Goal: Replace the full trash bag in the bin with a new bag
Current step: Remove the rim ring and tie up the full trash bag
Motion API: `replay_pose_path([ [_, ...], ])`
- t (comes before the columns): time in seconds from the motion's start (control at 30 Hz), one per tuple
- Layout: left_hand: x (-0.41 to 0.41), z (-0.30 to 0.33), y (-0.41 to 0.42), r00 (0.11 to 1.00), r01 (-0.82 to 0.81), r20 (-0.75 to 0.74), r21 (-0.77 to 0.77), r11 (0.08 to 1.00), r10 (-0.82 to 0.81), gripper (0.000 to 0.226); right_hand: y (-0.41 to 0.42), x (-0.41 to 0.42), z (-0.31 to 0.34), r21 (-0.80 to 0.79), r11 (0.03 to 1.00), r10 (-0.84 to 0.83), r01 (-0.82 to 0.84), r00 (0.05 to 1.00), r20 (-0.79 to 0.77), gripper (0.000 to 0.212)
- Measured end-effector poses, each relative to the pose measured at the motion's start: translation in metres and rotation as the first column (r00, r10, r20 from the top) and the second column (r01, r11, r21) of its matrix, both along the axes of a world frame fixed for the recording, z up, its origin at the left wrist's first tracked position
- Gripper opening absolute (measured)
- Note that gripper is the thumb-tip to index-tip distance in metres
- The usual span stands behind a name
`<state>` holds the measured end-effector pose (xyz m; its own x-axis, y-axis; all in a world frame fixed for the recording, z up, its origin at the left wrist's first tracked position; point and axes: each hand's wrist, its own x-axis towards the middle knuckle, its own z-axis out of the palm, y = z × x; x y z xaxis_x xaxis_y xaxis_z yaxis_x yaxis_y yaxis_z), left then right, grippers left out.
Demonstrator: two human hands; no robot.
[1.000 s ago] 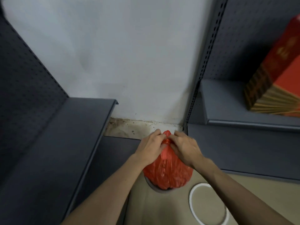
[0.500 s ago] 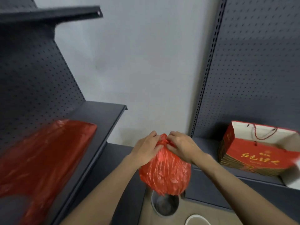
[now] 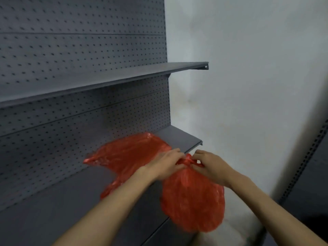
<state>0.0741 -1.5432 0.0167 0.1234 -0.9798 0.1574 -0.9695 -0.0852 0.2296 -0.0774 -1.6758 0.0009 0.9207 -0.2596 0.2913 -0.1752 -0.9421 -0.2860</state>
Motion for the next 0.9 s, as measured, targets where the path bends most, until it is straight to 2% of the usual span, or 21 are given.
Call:
replay_pose_path([
  [0.2,0.032,0.023,0.105,0.971,-0.225,0.075,-0.027,0.974,0.226,0.02,0.065,0.075,0.023,-0.038,0.962,0.27,-0.269,0.962,0.03,0.016],
  [0.4,0.046,0.041,0.252,0.85,-0.484,0.208,-0.058,0.873,0.484,0.028,0.186,0.146,0.052,-0.077,0.851,0.523,-0.519,0.852,0.039,0.022],
  [0.53,0.038,0.049,0.365,0.717,-0.659,0.218,-0.097,0.745,0.662,0.028,0.293,0.18,0.067,-0.13,0.731,0.68,-0.669,0.731,0.059,0.029],
  [0.67,0.017,0.053,0.475,0.544,-0.803,0.232,-0.136,0.581,0.806,0.028,0.411,0.197,0.076,-0.209,0.574,0.815,-0.791,0.577,0.055,0.026],
  [0.9,-0.044,0.06,0.669,0.238,-0.953,0.221,-0.138,0.272,0.946,0.029,0.626,0.194,0.076,-0.194,0.343,0.939,-0.919,0.34,0.049,0.024],
])
